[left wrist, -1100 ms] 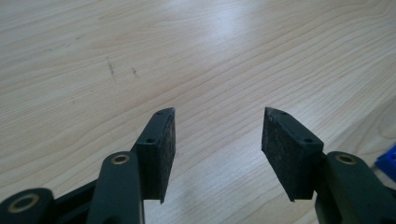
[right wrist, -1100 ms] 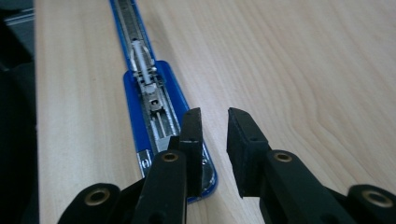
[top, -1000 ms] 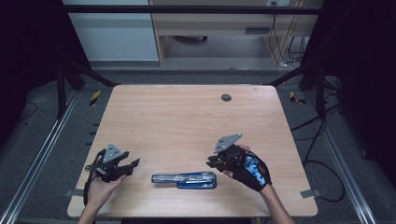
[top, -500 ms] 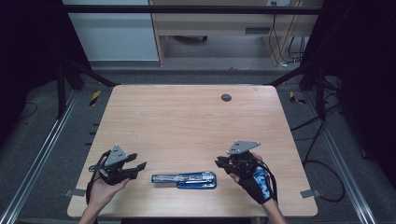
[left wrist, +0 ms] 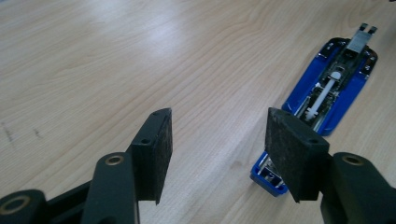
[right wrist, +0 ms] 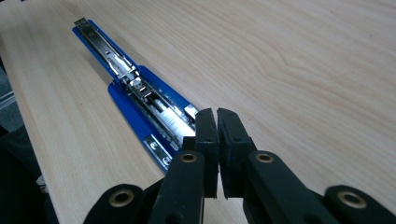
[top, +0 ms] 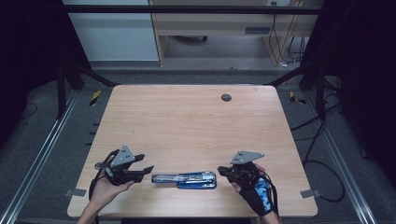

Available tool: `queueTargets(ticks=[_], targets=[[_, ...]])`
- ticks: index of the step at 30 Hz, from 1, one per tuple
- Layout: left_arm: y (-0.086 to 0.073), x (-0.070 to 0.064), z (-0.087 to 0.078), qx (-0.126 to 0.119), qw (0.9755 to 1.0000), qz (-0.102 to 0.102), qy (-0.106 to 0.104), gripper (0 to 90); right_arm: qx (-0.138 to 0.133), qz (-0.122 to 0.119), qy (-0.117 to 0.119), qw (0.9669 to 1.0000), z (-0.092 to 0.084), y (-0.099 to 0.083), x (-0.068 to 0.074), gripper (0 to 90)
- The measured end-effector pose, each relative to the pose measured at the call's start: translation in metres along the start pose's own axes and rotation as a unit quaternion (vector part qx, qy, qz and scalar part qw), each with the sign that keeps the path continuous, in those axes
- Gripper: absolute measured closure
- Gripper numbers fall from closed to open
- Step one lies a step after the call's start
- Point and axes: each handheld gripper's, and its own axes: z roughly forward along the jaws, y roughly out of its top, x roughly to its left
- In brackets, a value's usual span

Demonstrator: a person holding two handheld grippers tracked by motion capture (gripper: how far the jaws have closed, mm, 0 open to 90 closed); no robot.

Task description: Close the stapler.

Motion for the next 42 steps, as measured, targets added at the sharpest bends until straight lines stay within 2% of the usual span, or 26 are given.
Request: queueTargets(ticks=[7, 11, 19, 26, 27, 39, 42], targets=[[0.0, -0.001, 0.001, 0.012, 0.999, 0.023, -0.036, 40.9, -0.002, 0.003, 0.003, 1.0, 0.0, -0.009, 0.005, 90.0], [0.004, -0.003, 0.0, 0.023, 0.9978, 0.04, -0.048, 40.5, -0.005, 0.002, 0.009, 0.9999, 0.0, -0.011, 0.007, 90.0], [0.005, -0.009, 0.004, 0.028, 0.9954, 0.055, -0.072, 39.9, -0.003, -0.002, 0.024, 0.9997, 0.0, -0.015, 0.016, 90.0], [0.005, -0.014, 0.01, 0.063, 0.9897, 0.088, -0.094, 39.4, 0.004, -0.001, 0.035, 0.9994, 0.006, -0.017, 0.018, 90.0], [0.005, -0.014, 0.011, 0.073, 0.9879, 0.098, -0.095, 39.4, 0.006, -0.001, 0.036, 0.9993, 0.006, -0.017, 0.019, 90.0], [0.003, -0.016, 0.03, 0.117, 0.9798, 0.121, -0.109, 42.0, 0.013, -0.002, 0.038, 0.9992, 0.014, -0.019, 0.022, 90.0], [0.002, -0.016, 0.033, 0.122, 0.9788, 0.122, -0.11, 43.3, 0.013, -0.001, 0.036, 0.9993, 0.014, -0.02, 0.022, 90.0]])
